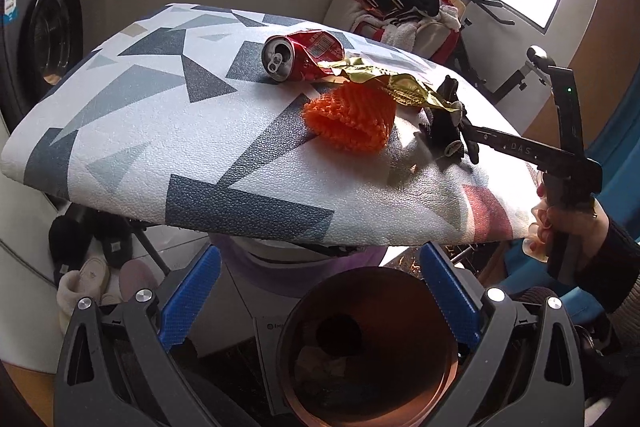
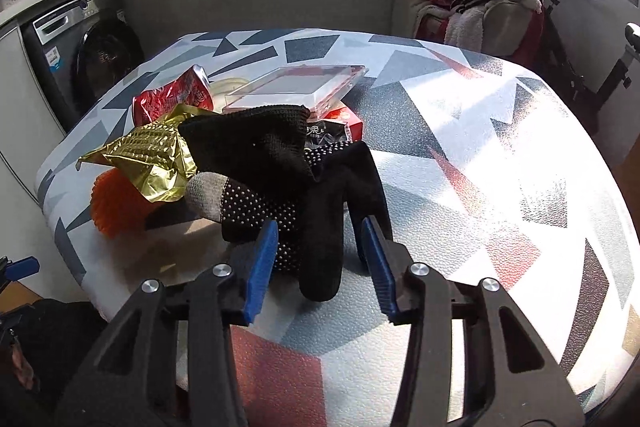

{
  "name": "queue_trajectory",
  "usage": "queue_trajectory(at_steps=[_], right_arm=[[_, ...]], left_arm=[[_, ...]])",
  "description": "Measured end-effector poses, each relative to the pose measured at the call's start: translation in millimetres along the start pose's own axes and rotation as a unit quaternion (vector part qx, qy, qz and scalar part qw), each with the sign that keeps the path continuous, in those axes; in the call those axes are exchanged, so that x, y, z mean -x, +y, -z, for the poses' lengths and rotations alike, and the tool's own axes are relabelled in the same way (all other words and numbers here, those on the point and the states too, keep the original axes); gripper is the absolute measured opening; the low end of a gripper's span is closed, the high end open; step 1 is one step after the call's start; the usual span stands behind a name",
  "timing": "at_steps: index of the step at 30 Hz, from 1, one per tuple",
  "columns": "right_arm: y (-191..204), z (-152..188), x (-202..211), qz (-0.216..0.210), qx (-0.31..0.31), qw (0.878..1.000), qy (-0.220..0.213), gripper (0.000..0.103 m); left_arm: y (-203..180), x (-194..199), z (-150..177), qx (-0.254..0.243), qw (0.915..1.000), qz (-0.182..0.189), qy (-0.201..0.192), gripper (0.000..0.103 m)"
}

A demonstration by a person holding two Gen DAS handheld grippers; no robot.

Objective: Collect trash
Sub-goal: 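Lower the right gripper onto the black gloves and close on them, then grasp the gold foil wrapper with the left gripper while the right holds the gloves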

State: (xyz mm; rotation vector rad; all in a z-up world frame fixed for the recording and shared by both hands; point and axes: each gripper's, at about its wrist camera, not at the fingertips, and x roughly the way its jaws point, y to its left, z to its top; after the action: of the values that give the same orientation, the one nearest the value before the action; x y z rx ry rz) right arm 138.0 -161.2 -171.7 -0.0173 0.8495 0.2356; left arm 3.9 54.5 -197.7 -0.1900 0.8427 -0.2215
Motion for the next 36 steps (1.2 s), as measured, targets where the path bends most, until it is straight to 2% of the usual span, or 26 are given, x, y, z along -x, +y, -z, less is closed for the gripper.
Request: queue_trajectory(at_steps=[1, 3, 4, 6, 11, 13, 16, 21, 23, 27, 31, 34, 36], right_arm=[[-2.8, -0.3, -4.7, -0.001, -0.007, 1.0, 0.005, 0.044], [-8.8, 0.8, -11.9, -0.007, -0.02, 1.0, 0.015, 0.029], [-11.7, 2.3, -14.7, -0.009, -0.026, 0.999, 0.021, 0.016], [-16.5, 5.0, -11.8, -0.014, -0.039, 0.999, 0.019, 0.009], [-31.0, 1.9, 31.4, -0.019, -0.075, 0.996, -0.047, 0.008], [-36.7, -2.6, 55.5, -0.011, -0.083, 0.993, -0.083, 0.008], [-42.6, -9.8, 87.6, 0.004, -0.082, 0.988, -0.132, 0.008], [-51.1, -17.2, 113.1, 0.015, -0.086, 0.983, -0.164, 0.008], [-54.4, -15.6, 117.2, 0.015, -0.091, 0.982, -0.167, 0.008], [-52.7, -3.1, 108.6, 0.006, -0.092, 0.985, -0.145, 0.008], [-48.0, 12.0, 96.4, -0.004, -0.096, 0.988, -0.121, 0.008], [-42.6, 20.0, 89.5, -0.008, -0.092, 0.99, -0.109, 0.008], [-38.8, 23.4, 86.1, -0.012, -0.086, 0.991, -0.103, 0.008]], left_arm=[[-0.4, -0.7, 0.1, -0.001, 1.0, -0.001, 0.001, 0.097], [-1.9, -1.5, 0.1, -0.003, 1.0, -0.001, 0.003, 0.097], [-2.2, -1.8, 0.1, -0.003, 1.0, 0.001, 0.004, 0.097], [-1.9, -1.5, -0.8, 0.002, 1.0, 0.008, 0.005, 0.097], [3.0, -3.3, -7.4, 0.026, 0.9992, 0.028, 0.009, 0.087], [6.0, -3.6, -12.5, 0.043, 0.9983, 0.038, 0.009, 0.084], [3.2, -5.1, -21.9, 0.039, 0.9983, 0.042, 0.01, 0.08], [-8.3, -7.1, -43.6, 0.028, 0.9965, 0.078, 0.005, 0.075], [-13.4, -9.1, -52.5, 0.029, 0.9949, 0.096, 0.004, 0.073], [-15.9, -21.9, -74.2, 0.056, 0.9893, 0.134, 0.01, 0.067], [-20.2, -36.3, -100.8, 0.056, 0.9877, 0.145, 0.008, 0.062], [-19.3, -55.3, -115.6, 0.074, 0.9829, 0.166, 0.03, 0.052], [-18.0, -66.2, -120.0, 0.087, 0.9807, 0.171, 0.04, 0.051]])
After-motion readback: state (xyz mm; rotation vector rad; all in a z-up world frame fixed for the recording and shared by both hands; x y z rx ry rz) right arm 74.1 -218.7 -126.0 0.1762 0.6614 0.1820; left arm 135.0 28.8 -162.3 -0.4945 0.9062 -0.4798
